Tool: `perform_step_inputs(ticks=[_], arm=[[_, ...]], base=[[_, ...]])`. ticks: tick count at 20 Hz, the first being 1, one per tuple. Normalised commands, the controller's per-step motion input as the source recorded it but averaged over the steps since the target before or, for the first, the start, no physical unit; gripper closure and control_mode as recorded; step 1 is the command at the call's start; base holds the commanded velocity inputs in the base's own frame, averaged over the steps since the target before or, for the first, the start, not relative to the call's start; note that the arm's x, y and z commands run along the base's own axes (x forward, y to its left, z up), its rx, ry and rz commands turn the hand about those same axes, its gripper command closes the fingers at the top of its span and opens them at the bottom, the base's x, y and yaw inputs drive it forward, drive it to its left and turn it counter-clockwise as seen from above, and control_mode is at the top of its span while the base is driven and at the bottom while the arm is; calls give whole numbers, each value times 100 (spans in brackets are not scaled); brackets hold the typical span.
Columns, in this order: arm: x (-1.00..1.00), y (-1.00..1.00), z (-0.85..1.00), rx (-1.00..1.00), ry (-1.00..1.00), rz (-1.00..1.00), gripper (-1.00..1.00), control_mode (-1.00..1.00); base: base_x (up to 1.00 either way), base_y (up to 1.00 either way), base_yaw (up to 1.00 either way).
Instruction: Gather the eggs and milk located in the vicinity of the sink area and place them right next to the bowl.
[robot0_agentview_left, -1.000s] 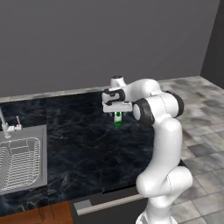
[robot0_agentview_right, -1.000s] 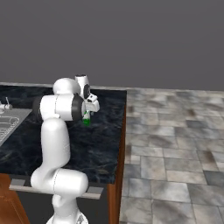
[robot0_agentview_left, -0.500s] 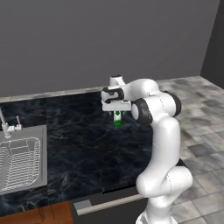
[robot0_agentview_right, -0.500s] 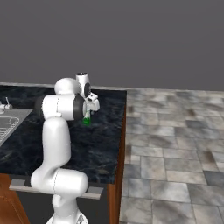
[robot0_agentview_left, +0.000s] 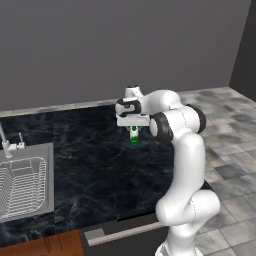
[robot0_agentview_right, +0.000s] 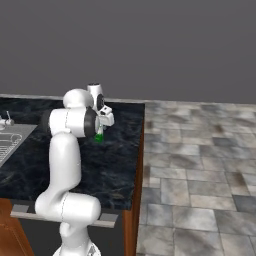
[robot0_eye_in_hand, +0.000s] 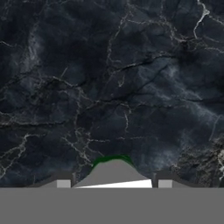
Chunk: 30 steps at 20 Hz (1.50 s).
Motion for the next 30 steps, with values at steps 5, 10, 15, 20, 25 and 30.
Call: perform_step_inputs(ticks=[5, 10, 15, 20, 25, 30], arm=[[0, 0, -7, 0, 0, -1, 100, -100], [-8, 1, 1, 0, 0, 0, 100, -100], [-57, 0, 82, 7, -3, 0, 100, -100], [-97, -2, 100, 3, 0, 0, 100, -100], [-100, -30, 78, -2, -1, 0, 100, -100], [-100, -47, 69, -3, -5, 3, 100, -100]], base=[[0, 0, 0], [0, 0, 0], [0, 0, 0], [0, 0, 0], [0, 0, 0], [0, 0, 0]])
